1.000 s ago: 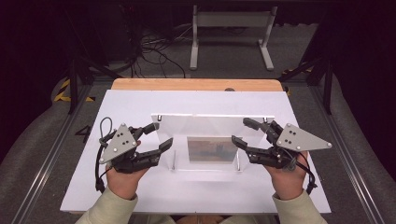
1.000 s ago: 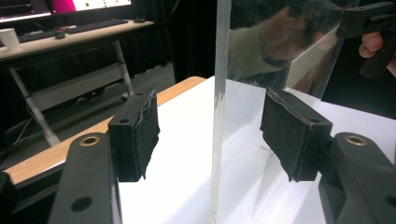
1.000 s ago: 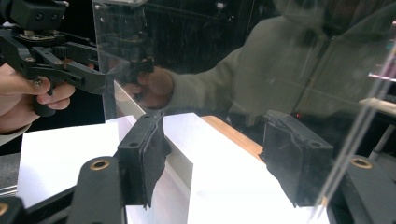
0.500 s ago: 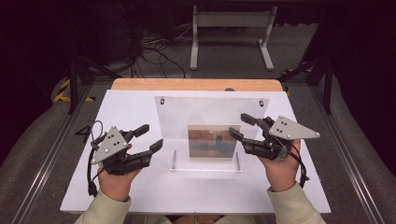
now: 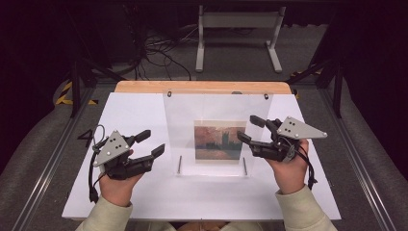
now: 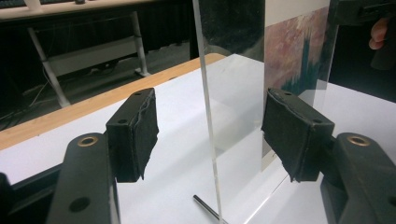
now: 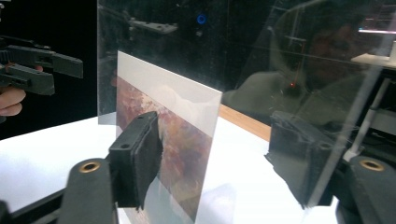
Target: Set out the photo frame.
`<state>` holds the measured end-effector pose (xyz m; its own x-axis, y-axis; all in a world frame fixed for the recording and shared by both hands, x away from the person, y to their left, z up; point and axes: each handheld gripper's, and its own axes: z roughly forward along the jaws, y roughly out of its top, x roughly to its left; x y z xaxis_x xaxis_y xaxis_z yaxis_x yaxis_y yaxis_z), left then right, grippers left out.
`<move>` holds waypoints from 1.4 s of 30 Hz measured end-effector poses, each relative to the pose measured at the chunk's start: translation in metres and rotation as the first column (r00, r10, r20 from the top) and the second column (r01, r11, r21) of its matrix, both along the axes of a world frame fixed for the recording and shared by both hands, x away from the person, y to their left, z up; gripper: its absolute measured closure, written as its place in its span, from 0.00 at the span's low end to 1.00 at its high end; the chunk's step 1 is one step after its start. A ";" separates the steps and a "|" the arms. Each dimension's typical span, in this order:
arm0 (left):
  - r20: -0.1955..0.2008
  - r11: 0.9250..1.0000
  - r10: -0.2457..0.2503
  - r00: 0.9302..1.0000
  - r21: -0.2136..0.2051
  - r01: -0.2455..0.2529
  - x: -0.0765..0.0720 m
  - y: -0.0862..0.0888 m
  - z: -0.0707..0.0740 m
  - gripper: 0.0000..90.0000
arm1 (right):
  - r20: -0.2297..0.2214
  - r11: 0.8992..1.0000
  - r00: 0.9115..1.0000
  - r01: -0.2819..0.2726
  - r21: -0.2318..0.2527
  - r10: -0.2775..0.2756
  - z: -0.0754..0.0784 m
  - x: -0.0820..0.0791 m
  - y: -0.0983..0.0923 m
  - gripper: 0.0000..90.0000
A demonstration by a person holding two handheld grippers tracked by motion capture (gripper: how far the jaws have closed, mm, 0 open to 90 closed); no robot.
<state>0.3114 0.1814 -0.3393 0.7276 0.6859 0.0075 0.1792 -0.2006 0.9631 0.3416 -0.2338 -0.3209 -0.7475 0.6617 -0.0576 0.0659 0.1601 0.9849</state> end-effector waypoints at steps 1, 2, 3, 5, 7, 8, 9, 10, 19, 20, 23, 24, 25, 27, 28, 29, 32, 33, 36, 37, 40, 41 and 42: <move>-0.004 1.000 0.002 1.000 0.005 -0.002 0.000 0.001 0.000 0.39 | -0.003 1.000 1.000 0.004 -0.001 -0.004 0.000 -0.001 -0.001 0.33; -0.006 1.000 0.001 1.000 0.006 -0.001 0.001 0.002 -0.001 0.39 | -0.003 1.000 1.000 0.009 -0.009 -0.009 0.001 -0.002 -0.002 0.33; -0.006 1.000 -0.001 1.000 0.002 0.001 0.002 0.002 -0.002 0.38 | -0.007 1.000 1.000 0.010 -0.015 -0.010 0.001 -0.004 -0.004 0.31; -0.014 1.000 -0.009 1.000 0.008 0.009 0.003 0.004 -0.004 0.36 | -0.015 0.999 1.000 0.014 -0.042 -0.014 0.002 -0.007 -0.007 0.30; -0.018 1.000 -0.007 1.000 0.021 0.007 0.003 0.005 -0.006 0.35 | -0.024 0.998 1.000 0.015 -0.057 -0.016 0.004 -0.010 -0.010 0.30; -0.020 1.000 -0.006 1.000 0.030 0.007 0.003 0.005 -0.007 0.35 | -0.029 0.998 0.999 0.019 -0.058 -0.020 0.005 -0.012 -0.012 0.30; -0.019 0.999 -0.008 1.000 0.037 0.009 0.002 0.006 -0.008 0.34 | -0.030 0.998 0.999 0.018 -0.062 -0.020 0.006 -0.014 -0.014 0.30; -0.020 0.999 -0.007 1.000 0.042 0.008 0.002 0.007 -0.008 0.33 | -0.030 0.997 0.999 0.017 -0.069 -0.019 0.006 -0.016 -0.016 0.30; -0.042 0.999 0.014 0.999 0.049 -0.012 0.001 0.024 -0.019 0.29 | -0.044 0.994 0.999 0.021 -0.104 -0.026 0.006 -0.028 -0.033 0.27; -0.045 0.999 0.016 0.999 0.052 -0.013 0.000 0.026 -0.020 0.28 | -0.055 0.993 0.998 0.026 -0.112 -0.032 0.005 -0.029 -0.036 0.26; -0.055 0.999 0.018 0.998 0.051 -0.015 0.000 0.032 -0.025 0.26 | -0.066 0.992 0.997 0.031 -0.123 -0.039 0.000 -0.030 -0.041 0.24; -0.058 0.999 0.018 0.998 0.051 -0.015 -0.001 0.032 -0.026 0.25 | -0.072 0.991 0.997 0.033 -0.130 -0.042 -0.002 -0.031 -0.043 0.23; -0.057 0.998 0.016 0.998 0.055 -0.013 0.000 0.034 -0.028 0.25 | -0.077 0.990 0.996 0.035 -0.134 -0.046 -0.003 -0.031 -0.045 0.23; -0.064 0.998 0.017 0.998 0.066 -0.013 -0.001 0.037 -0.032 0.23 | -0.095 0.990 0.994 0.032 -0.138 -0.045 -0.007 -0.031 -0.049 0.22; -0.065 0.997 0.021 0.998 0.070 -0.016 0.000 0.038 -0.034 0.23 | -0.100 0.989 0.994 0.034 -0.142 -0.048 -0.009 -0.032 -0.051 0.21; -0.067 0.997 0.025 0.997 0.071 -0.020 0.000 0.040 -0.036 0.22 | -0.102 0.989 0.994 0.036 -0.146 -0.051 -0.010 -0.032 -0.052 0.21; -0.074 0.997 0.025 0.997 0.074 -0.019 0.000 0.043 -0.040 0.21 | -0.109 0.989 0.993 0.036 -0.146 -0.052 -0.014 -0.032 -0.056 0.20; -0.086 0.997 0.027 0.996 0.074 -0.021 0.000 0.044 -0.044 0.21 | -0.115 0.988 0.992 0.039 -0.146 -0.056 -0.016 -0.033 -0.057 0.19; -0.093 0.996 0.030 0.995 0.086 -0.022 0.001 0.048 -0.052 0.21 | -0.122 0.989 0.991 0.036 -0.143 -0.053 -0.025 -0.033 -0.062 0.18; -0.092 0.995 0.033 0.995 0.094 -0.024 0.001 0.050 -0.055 0.21 | -0.124 0.989 0.991 0.036 -0.144 -0.054 -0.027 -0.033 -0.063 0.18; -0.112 0.997 0.035 0.993 0.077 -0.026 0.001 0.056 -0.063 0.21 | -0.151 0.988 0.986 0.043 -0.146 -0.065 -0.040 -0.033 -0.071 0.18; -0.112 0.997 0.035 0.993 0.077 -0.026 0.001 0.056 -0.063 0.21 | -0.151 0.988 0.986 0.043 -0.146 -0.065 -0.040 -0.033 -0.071 0.18; -0.118 0.998 0.031 0.993 0.064 -0.024 0.002 0.058 -0.065 0.21 | -0.164 0.988 0.984 0.051 -0.144 -0.075 -0.047 -0.033 -0.076 0.18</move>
<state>0.3131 0.2395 -0.4045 0.7068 0.7066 -0.0340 0.2977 -0.2535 0.9204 0.3090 -0.3094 -0.3681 -0.7115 0.7021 -0.0285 0.2435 0.2843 0.9273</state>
